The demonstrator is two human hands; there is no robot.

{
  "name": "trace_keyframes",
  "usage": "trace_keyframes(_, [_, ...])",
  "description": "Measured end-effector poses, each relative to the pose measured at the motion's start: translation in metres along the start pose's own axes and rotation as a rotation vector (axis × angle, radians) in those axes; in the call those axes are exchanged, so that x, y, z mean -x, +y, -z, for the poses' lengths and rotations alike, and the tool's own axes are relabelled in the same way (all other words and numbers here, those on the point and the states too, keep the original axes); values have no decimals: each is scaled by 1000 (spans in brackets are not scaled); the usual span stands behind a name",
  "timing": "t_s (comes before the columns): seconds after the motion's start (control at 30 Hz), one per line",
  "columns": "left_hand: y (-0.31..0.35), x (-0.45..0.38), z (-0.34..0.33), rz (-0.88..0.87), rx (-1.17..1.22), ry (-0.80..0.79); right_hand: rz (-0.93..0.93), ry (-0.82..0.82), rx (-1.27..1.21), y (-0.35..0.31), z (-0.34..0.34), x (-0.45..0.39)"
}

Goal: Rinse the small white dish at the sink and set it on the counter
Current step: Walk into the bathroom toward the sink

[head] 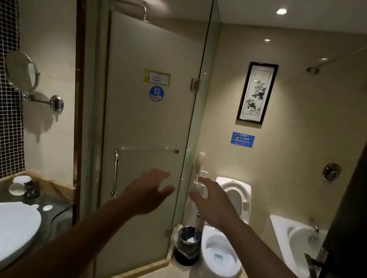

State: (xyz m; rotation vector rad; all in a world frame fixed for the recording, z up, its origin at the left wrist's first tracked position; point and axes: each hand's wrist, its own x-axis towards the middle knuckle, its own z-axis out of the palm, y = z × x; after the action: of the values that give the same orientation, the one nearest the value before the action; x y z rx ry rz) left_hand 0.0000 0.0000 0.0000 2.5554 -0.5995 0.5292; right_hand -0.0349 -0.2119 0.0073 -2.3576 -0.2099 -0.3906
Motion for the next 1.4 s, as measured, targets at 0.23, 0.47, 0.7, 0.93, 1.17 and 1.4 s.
trace_keyframes(0.23, [-29, -17, -14, 39, -5, -31, -3, -29, 36, 3, -19, -33])
trace_keyframes(0.47, [-47, -39, -10, 94, -11, -18, 61, -64, 107, 5, -33, -76])
trace_keyframes(0.7, [-60, -60, -9, 182, -45, 1, 128, -131, 96, 10, -49, -116])
trace_keyframes(0.93, [-69, -68, -7, 249, -65, 26, 173, -183, 91, 10, -65, -144])
trace_keyframes(1.17, [-82, -72, -5, 284, -66, 26, 203, -223, 82, 4, -83, -164])
trace_keyframes(1.4, [-117, -78, 2, 278, -95, 46, 240, -251, 70, -13, -110, -186])
